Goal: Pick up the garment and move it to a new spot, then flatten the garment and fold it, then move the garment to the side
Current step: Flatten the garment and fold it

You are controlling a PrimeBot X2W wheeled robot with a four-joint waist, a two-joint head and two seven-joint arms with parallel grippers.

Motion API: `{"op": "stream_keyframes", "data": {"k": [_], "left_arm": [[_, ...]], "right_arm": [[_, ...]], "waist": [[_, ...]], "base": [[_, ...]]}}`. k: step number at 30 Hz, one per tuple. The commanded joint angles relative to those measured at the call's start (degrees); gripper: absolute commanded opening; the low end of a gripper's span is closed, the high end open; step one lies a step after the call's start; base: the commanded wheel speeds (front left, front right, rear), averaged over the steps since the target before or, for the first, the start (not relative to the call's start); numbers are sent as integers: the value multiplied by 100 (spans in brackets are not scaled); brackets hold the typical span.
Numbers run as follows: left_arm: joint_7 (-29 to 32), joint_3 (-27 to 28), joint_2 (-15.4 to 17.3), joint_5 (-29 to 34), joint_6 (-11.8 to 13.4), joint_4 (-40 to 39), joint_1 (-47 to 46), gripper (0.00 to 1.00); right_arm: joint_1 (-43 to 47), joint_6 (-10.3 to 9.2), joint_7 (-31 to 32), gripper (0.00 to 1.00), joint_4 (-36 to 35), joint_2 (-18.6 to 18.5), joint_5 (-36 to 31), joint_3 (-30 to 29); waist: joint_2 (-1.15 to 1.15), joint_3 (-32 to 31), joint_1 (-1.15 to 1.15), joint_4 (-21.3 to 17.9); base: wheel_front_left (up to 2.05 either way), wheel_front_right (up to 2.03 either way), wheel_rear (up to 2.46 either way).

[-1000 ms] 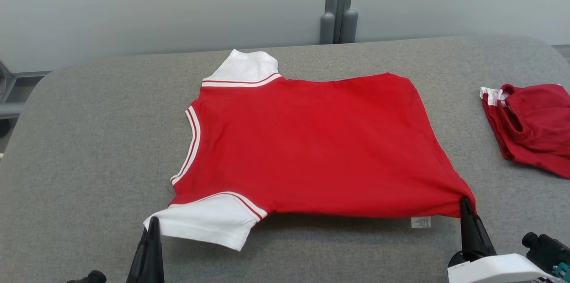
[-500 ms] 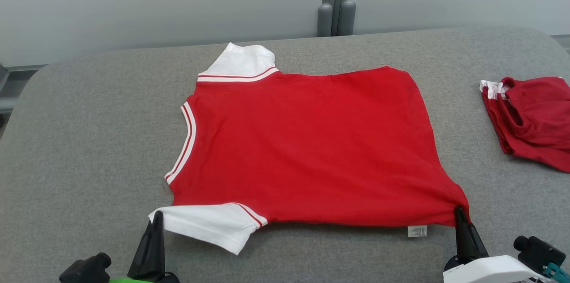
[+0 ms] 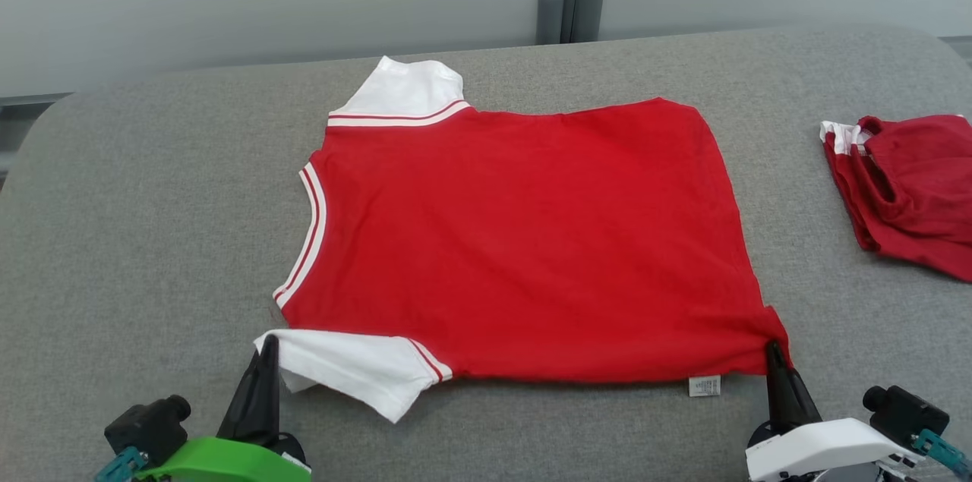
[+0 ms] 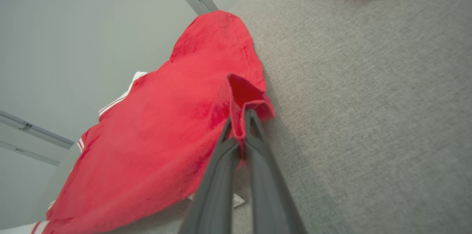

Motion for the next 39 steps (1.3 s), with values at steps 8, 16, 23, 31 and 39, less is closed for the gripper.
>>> {"op": "stream_keyframes", "data": {"k": [8, 16, 23, 31, 39], "left_arm": [[-14, -255, -308, 388, -14, -230, -468, 0], [-13, -113, -720, 1002, -14, -665, -466, 0], [-14, -91, -857, 1238, 206, -849, -692, 0], [-14, -24, -856, 1078, 457, -349, -1164, 0], [-14, 281, -855, 927, 532, 341, -1608, 0]], "right_arm": [[-307, 2, 45, 0, 118, -40, 51, 102], [-591, 2, 242, 0, 172, -44, 212, 202], [-1065, 2, 572, 0, 392, -34, 252, 59], [-1692, 2, 922, 0, 852, -24, 259, -138], [-2279, 2, 1065, 0, 1347, -23, 296, -79]], "waist": [[0, -28, 0, -61], [0, -89, 0, -119], [0, 77, 0, -184], [0, 293, 0, -248], [0, 450, 0, -318]], "base": [[0, 0, 0], [0, 0, 0], [0, 0, 0], [0, 0, 0], [0, 0, 0]]}}
